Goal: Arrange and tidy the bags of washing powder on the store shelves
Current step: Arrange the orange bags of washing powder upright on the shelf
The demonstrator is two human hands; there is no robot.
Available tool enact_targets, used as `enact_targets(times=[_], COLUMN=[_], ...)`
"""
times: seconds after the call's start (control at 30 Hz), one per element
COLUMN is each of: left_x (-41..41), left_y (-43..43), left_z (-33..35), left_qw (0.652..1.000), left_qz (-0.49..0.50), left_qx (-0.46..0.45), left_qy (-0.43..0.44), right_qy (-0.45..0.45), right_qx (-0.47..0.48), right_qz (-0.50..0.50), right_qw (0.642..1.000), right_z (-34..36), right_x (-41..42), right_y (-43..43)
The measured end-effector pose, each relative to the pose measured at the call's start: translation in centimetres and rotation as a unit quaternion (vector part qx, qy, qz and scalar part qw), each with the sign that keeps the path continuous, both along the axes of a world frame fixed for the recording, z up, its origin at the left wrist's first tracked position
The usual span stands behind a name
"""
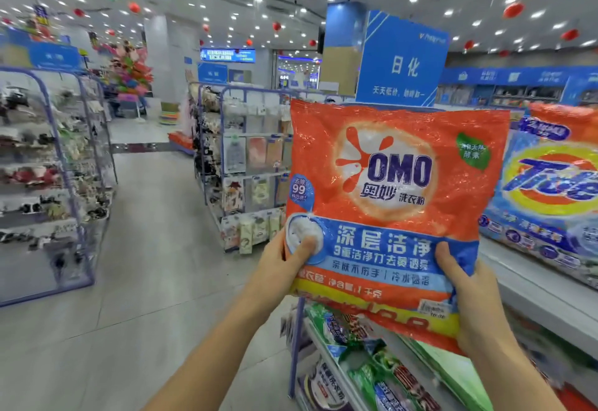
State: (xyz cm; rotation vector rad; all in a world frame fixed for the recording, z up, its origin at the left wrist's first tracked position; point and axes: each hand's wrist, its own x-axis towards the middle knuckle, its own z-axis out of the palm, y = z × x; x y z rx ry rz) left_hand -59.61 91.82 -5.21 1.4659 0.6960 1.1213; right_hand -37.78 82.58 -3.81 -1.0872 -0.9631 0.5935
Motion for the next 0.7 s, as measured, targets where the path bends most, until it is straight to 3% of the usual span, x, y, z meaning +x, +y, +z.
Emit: enact_targets(times=[0.17,0.43,0.6,0.7], left_x=[2.1,10.0,16.2,19.7], left_y=[8.4,24.4,31.7,35.5], left_z=[-0.4,2.6,4.3,5.6], left_qw=[1.000,0.997,0.991,0.987], left_qz=[0.011,-0.008,-0.067,-0.125], left_qx=[-0.001,0.070,0.114,0.093], left_qy=[-0.022,0.012,0.037,0.027], right_qy=[0.000,-0.003,0.006,-0.012], right_qx=[0.008,0.006,0.005,0.010], right_qz=[-0.010,-0.098,-0.170,-0.228], right_qw=[1.000,0.995,0.985,0.974], right_z=[-0.3,1.7,3.8,4.9], right_x=[1.0,7.0,10.9,12.8], right_y=[7.9,20.6,25.4,28.0])
